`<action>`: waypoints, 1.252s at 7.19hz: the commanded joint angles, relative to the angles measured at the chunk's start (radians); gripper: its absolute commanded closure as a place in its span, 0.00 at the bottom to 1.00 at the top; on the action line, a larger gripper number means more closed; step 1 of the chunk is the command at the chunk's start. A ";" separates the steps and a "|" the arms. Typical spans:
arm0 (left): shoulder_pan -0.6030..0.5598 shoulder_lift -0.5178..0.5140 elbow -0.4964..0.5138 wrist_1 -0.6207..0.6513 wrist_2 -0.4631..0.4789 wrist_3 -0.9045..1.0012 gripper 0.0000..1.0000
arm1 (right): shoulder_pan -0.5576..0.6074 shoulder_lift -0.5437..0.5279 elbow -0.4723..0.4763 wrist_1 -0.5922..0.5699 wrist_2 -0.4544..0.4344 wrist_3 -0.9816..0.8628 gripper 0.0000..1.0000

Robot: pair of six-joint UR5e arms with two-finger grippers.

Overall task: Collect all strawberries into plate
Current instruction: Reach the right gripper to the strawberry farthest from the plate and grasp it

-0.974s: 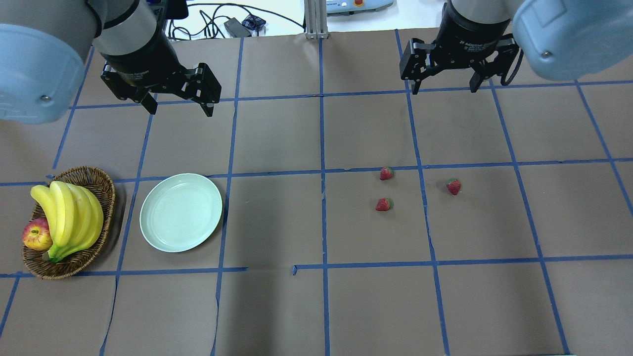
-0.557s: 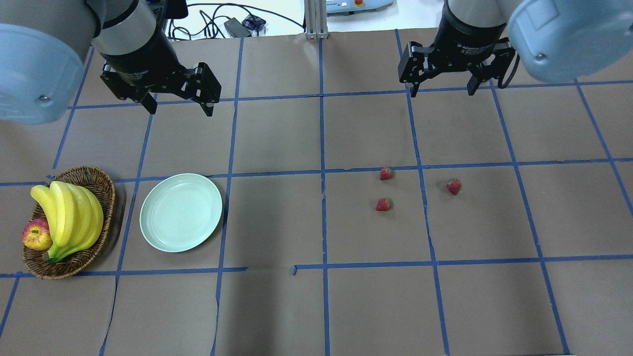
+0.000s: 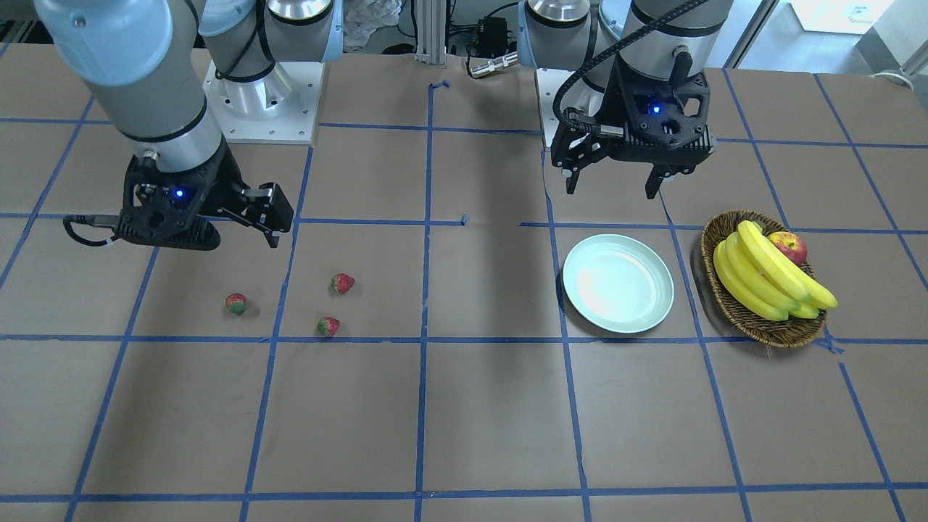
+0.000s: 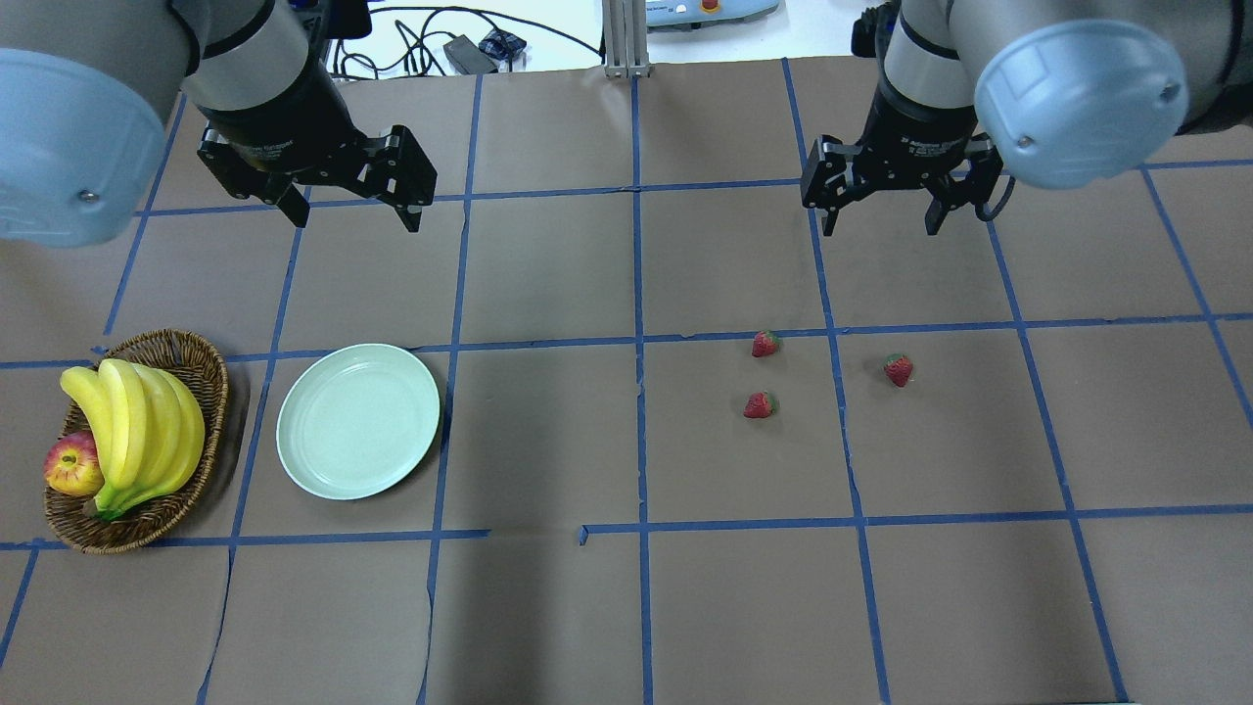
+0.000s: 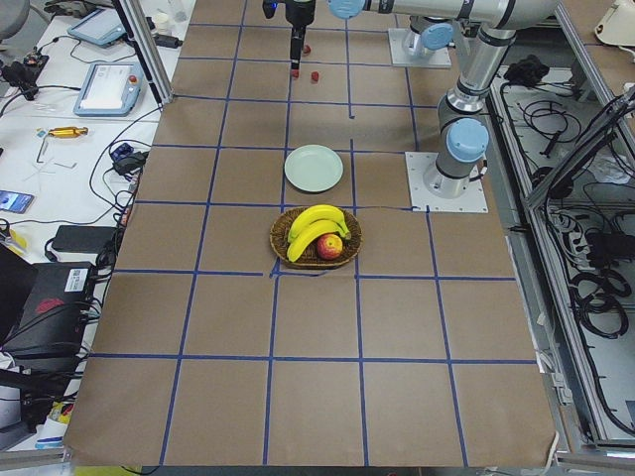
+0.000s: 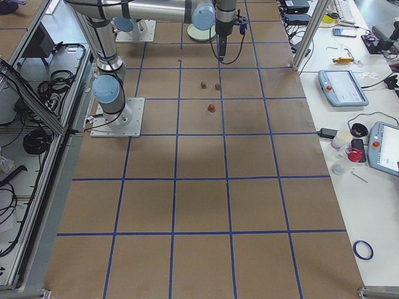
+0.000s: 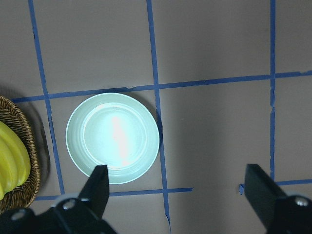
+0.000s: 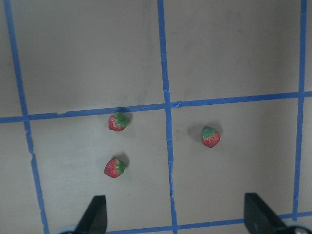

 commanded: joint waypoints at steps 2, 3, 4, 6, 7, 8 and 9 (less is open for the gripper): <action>0.000 -0.001 -0.015 -0.004 0.002 0.000 0.00 | -0.073 0.023 0.280 -0.319 -0.014 -0.094 0.00; -0.002 -0.001 -0.020 -0.004 0.002 0.000 0.00 | -0.120 0.034 0.377 -0.439 -0.003 -0.167 0.00; -0.002 0.001 -0.021 -0.006 0.000 0.000 0.00 | -0.177 0.068 0.446 -0.550 0.003 -0.274 0.00; -0.006 -0.005 -0.023 -0.006 -0.001 -0.002 0.00 | -0.213 0.132 0.500 -0.609 0.015 -0.336 0.00; -0.006 -0.005 -0.023 -0.006 -0.003 -0.002 0.00 | -0.213 0.138 0.503 -0.611 0.017 -0.381 0.00; -0.006 -0.005 -0.024 -0.006 -0.003 -0.002 0.00 | -0.213 0.139 0.494 -0.612 0.036 -0.380 0.02; -0.006 -0.004 -0.024 -0.006 -0.003 -0.002 0.00 | -0.213 0.142 0.496 -0.624 0.078 -0.386 0.08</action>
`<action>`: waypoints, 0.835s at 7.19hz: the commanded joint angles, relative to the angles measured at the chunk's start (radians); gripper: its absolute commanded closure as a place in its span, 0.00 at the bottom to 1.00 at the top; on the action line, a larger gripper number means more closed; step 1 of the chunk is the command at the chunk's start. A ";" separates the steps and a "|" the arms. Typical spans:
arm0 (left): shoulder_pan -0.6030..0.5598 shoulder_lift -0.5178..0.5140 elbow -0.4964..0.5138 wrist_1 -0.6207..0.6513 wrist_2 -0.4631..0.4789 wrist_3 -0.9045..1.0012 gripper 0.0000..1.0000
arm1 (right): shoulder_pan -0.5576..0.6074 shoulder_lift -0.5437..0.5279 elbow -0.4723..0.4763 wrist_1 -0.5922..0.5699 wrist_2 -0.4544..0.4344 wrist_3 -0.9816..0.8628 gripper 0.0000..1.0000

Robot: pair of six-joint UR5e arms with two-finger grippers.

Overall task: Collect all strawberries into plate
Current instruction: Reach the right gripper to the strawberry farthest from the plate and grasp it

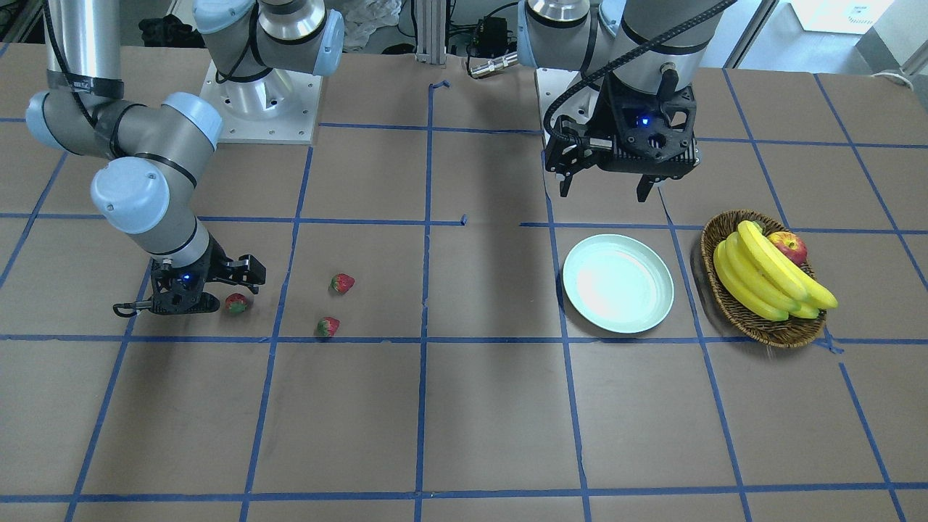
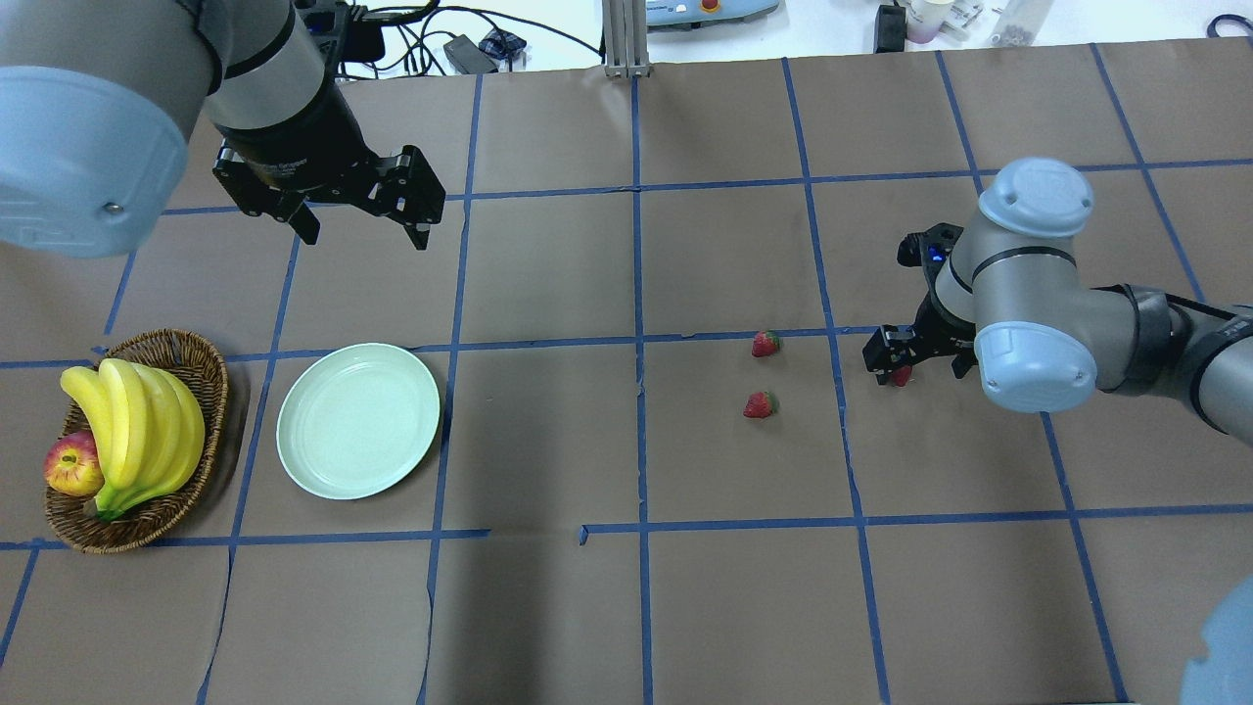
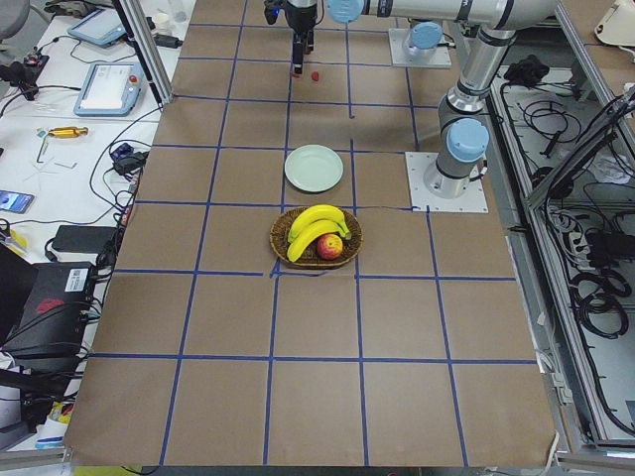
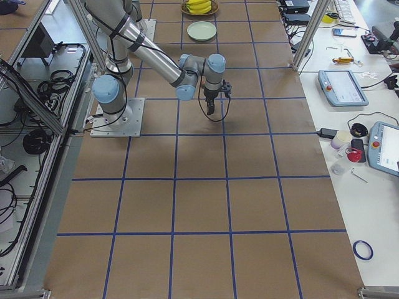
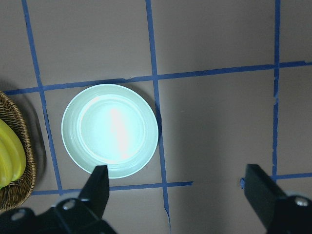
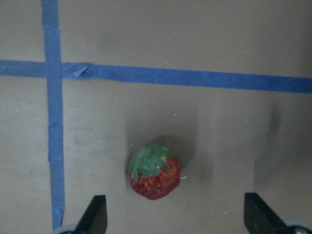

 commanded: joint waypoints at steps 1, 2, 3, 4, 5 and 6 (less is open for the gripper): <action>0.000 0.001 -0.001 0.000 0.000 0.000 0.00 | -0.001 0.010 0.003 -0.041 0.040 -0.016 0.10; 0.000 0.001 -0.001 0.000 0.000 0.000 0.00 | -0.001 0.028 0.007 -0.084 0.040 -0.018 0.12; 0.000 0.001 -0.001 0.000 0.000 0.000 0.00 | -0.001 0.027 0.004 -0.084 0.031 -0.031 0.25; 0.000 0.001 -0.001 0.000 0.000 0.000 0.00 | -0.001 0.027 0.009 -0.084 0.028 -0.039 0.53; 0.000 0.000 -0.001 0.000 0.000 0.000 0.00 | -0.001 0.024 0.011 -0.084 0.031 -0.036 0.72; 0.000 0.000 -0.001 0.000 0.000 0.000 0.00 | -0.001 0.022 0.012 -0.082 0.034 -0.036 0.86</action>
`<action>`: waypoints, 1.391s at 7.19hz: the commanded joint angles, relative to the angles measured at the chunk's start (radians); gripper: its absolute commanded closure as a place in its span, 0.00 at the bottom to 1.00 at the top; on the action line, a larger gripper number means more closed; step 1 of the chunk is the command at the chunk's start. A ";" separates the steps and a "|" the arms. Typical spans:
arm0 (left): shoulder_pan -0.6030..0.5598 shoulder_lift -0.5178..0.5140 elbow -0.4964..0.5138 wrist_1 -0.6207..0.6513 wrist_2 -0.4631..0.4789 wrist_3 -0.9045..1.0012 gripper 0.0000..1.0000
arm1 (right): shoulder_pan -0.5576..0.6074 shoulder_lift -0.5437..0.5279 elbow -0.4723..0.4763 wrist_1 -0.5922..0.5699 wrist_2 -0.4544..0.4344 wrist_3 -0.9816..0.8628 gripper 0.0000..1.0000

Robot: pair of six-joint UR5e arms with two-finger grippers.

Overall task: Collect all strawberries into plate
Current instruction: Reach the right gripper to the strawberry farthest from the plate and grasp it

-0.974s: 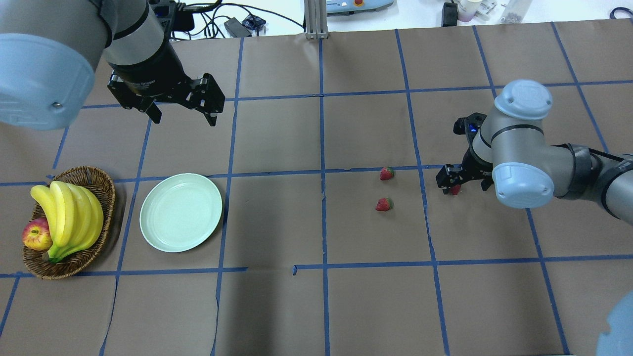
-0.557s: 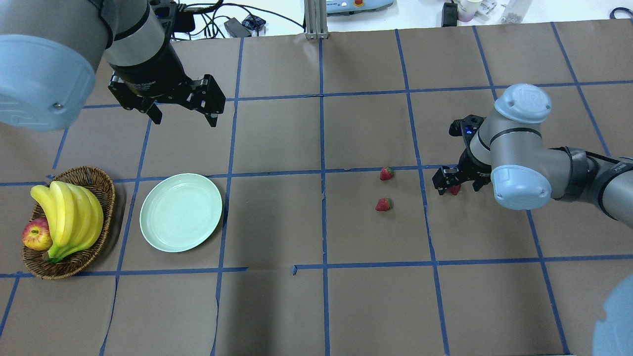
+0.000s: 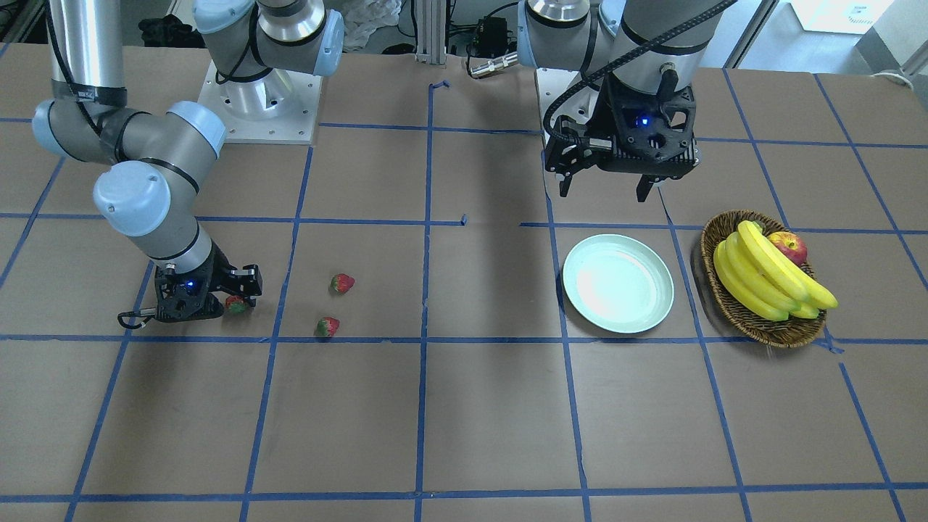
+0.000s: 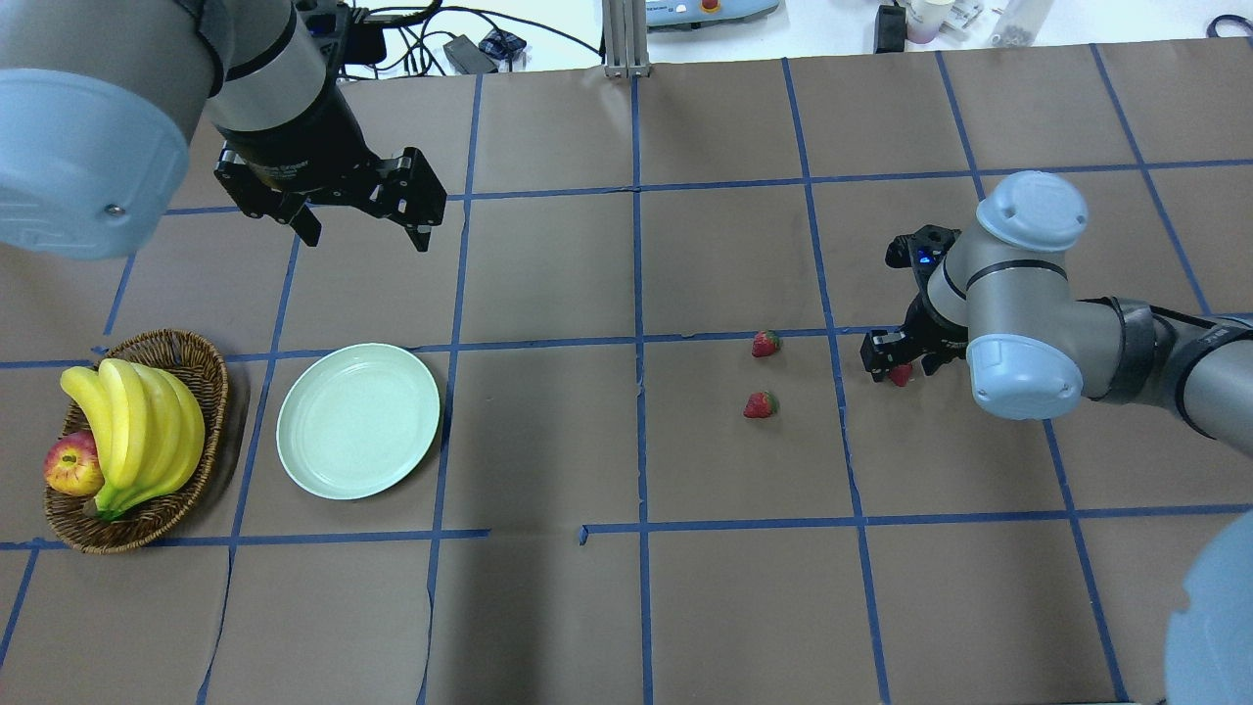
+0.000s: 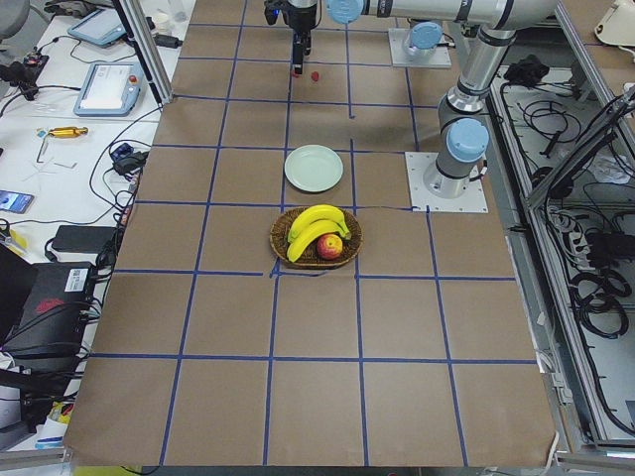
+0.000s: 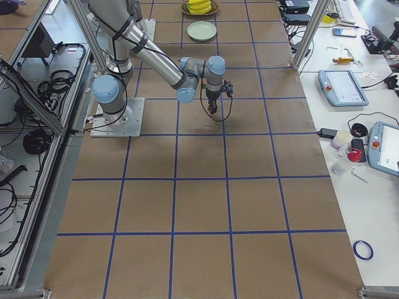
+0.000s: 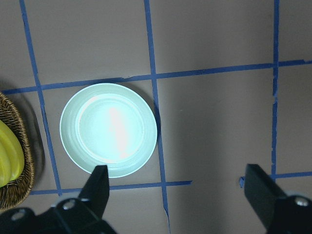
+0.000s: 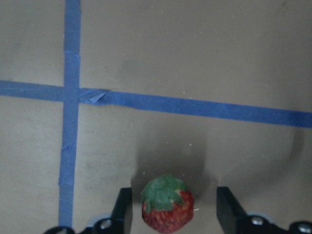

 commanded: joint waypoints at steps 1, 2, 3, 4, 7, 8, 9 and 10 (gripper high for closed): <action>0.000 -0.001 0.000 0.000 0.000 0.000 0.00 | 0.003 -0.009 -0.010 0.000 0.012 0.008 0.95; 0.000 0.001 0.000 0.000 0.000 0.000 0.00 | 0.017 -0.014 -0.033 0.005 0.012 0.060 0.99; 0.000 -0.001 0.000 0.000 0.000 0.000 0.00 | 0.087 -0.014 -0.077 0.008 0.013 0.102 1.00; 0.000 -0.001 0.000 0.000 0.002 0.002 0.00 | 0.200 -0.013 -0.122 0.005 0.017 0.304 1.00; 0.000 0.001 -0.003 0.000 0.003 0.002 0.00 | 0.478 0.001 -0.208 0.000 0.016 0.662 0.92; 0.002 0.008 -0.003 0.000 0.003 0.012 0.00 | 0.553 0.018 -0.225 0.000 0.020 0.695 0.92; 0.002 0.009 -0.003 0.000 0.005 0.003 0.00 | 0.593 0.033 -0.229 -0.003 0.042 0.728 0.92; 0.002 0.009 -0.003 0.000 0.006 0.006 0.00 | 0.612 0.061 -0.226 -0.004 0.123 0.734 0.92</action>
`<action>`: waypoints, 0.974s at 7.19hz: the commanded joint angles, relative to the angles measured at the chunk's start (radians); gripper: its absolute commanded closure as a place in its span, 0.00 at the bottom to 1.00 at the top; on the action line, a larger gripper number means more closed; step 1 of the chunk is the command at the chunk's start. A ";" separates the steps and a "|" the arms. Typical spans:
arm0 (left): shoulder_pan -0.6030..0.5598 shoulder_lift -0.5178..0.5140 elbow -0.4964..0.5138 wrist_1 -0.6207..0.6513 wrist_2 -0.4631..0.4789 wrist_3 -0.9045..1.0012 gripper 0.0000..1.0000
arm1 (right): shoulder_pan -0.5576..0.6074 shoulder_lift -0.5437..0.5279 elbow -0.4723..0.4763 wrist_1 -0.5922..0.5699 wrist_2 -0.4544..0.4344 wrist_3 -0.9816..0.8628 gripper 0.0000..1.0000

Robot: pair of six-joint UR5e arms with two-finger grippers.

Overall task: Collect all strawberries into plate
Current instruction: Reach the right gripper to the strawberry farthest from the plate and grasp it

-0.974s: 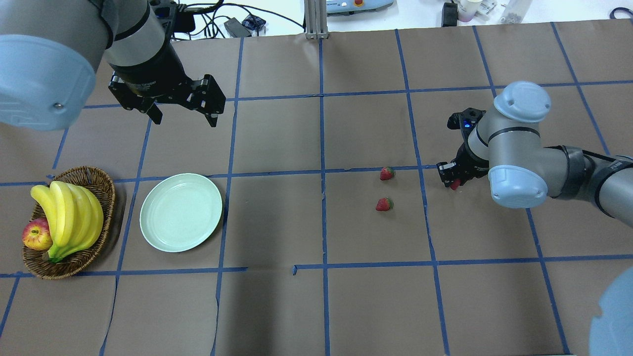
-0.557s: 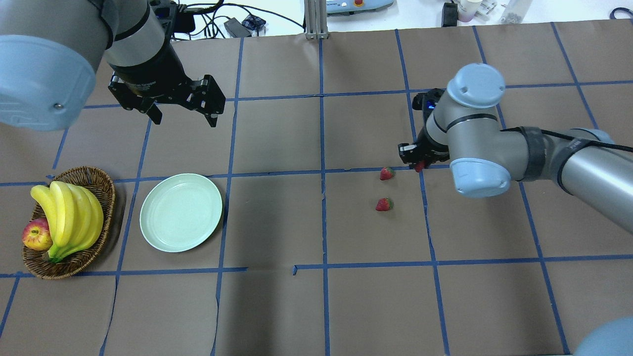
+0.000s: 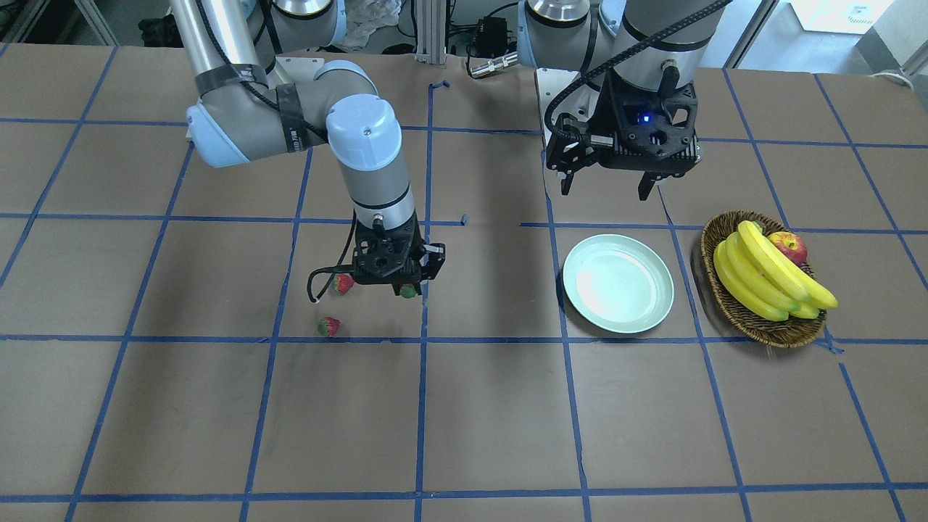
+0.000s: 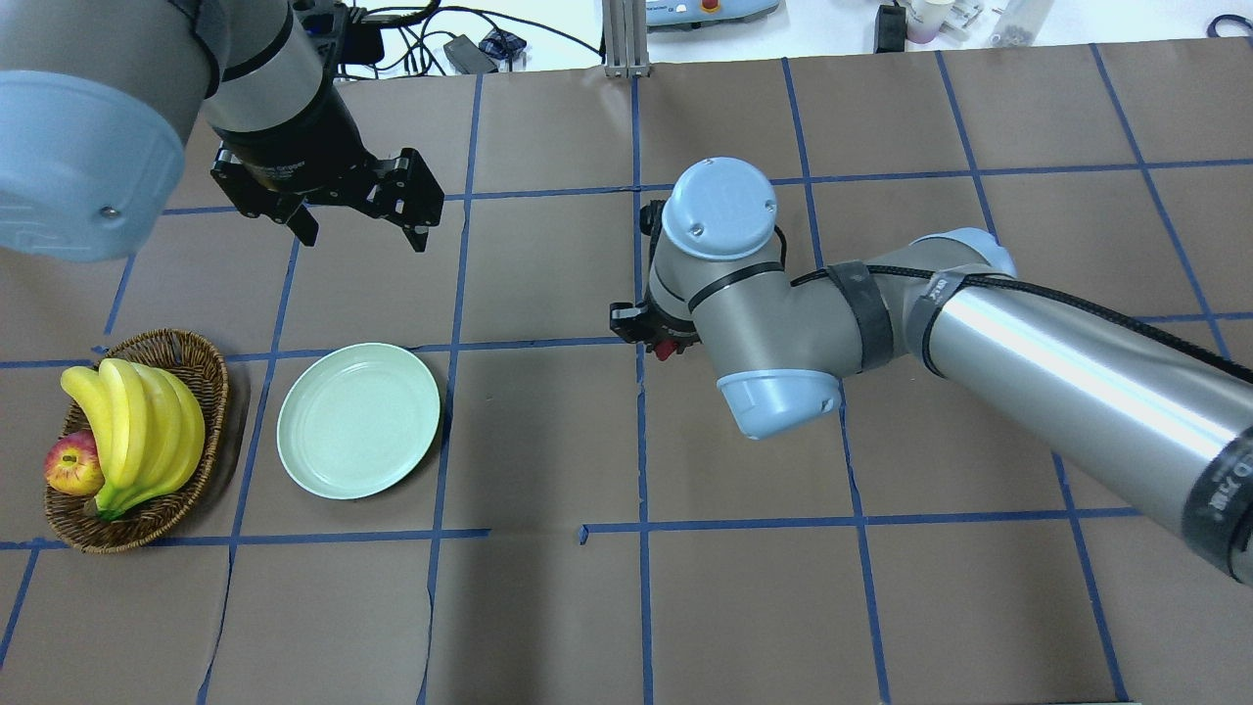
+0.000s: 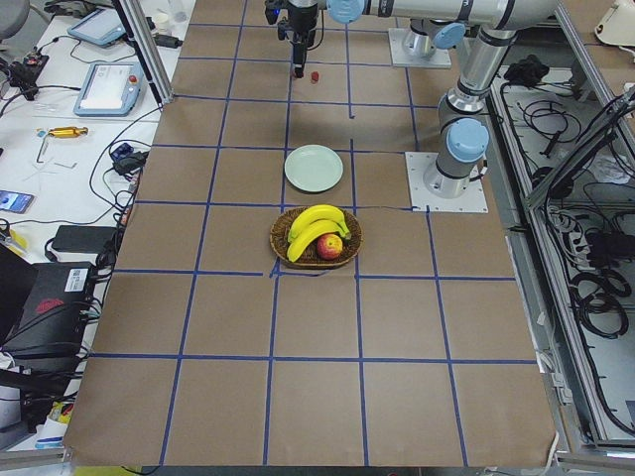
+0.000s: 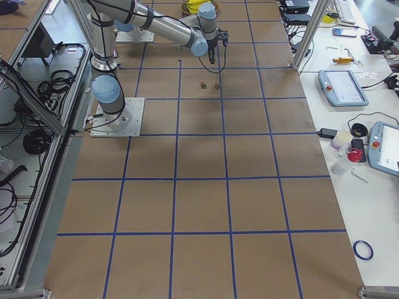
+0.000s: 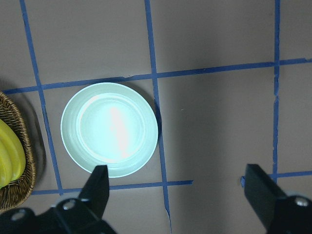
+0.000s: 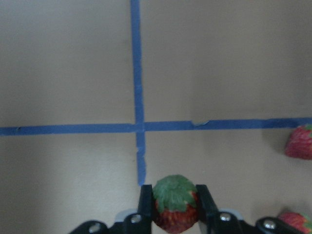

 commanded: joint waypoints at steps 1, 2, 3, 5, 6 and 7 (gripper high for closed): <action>0.000 0.001 0.000 0.000 0.002 0.000 0.00 | 0.064 0.048 0.008 -0.001 0.075 0.028 0.91; 0.000 0.001 0.000 0.000 0.000 0.000 0.00 | 0.078 0.085 0.011 -0.016 0.078 0.029 0.77; 0.000 0.001 -0.002 0.000 0.000 0.000 0.00 | 0.088 0.114 0.014 -0.041 0.082 0.031 0.74; 0.000 0.001 0.000 0.000 0.002 -0.003 0.00 | 0.086 0.124 0.009 -0.050 0.118 0.028 0.00; 0.000 0.001 0.000 0.000 0.003 0.002 0.00 | 0.086 0.124 0.009 -0.049 0.104 0.022 0.00; 0.002 0.002 0.000 -0.001 0.003 0.007 0.00 | 0.071 0.107 -0.003 -0.046 0.067 0.019 0.00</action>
